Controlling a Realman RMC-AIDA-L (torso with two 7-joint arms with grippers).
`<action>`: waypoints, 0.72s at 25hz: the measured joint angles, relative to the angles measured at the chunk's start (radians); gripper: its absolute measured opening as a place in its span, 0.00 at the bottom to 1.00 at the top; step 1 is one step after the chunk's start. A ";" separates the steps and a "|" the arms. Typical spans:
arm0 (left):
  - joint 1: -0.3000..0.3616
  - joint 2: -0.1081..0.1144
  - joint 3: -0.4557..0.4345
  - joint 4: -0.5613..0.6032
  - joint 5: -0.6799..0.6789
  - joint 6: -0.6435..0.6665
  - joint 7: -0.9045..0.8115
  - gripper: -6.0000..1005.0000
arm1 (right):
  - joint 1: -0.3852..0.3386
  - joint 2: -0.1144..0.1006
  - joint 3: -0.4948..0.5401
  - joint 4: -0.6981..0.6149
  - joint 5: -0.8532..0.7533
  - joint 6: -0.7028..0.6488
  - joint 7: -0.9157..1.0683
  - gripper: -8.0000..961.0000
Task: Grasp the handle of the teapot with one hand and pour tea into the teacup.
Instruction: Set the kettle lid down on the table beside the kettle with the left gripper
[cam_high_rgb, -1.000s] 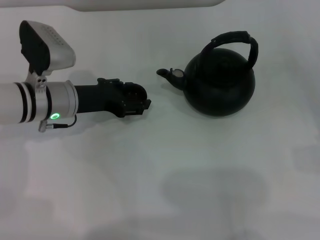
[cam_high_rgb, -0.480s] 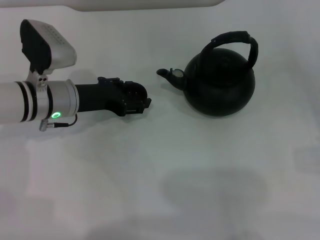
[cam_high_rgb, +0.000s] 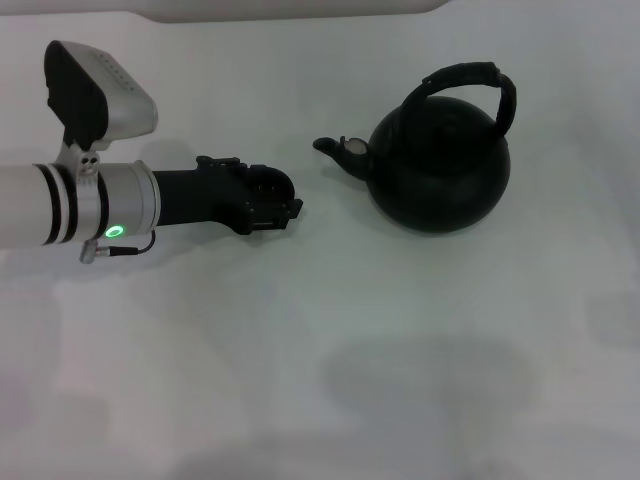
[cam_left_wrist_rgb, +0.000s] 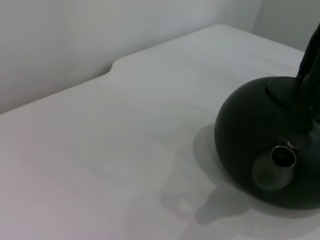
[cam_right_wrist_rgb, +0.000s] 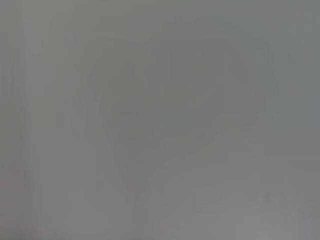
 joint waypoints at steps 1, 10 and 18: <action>0.000 0.000 0.000 0.000 0.000 0.000 0.000 0.70 | 0.000 0.000 0.000 0.000 0.000 0.000 0.000 0.75; -0.002 0.000 0.002 0.000 0.004 0.001 -0.005 0.70 | -0.002 0.000 0.000 0.000 0.000 -0.002 0.000 0.75; -0.003 0.000 0.002 0.001 0.008 0.001 -0.013 0.71 | -0.003 0.000 0.000 0.000 -0.001 -0.002 0.000 0.76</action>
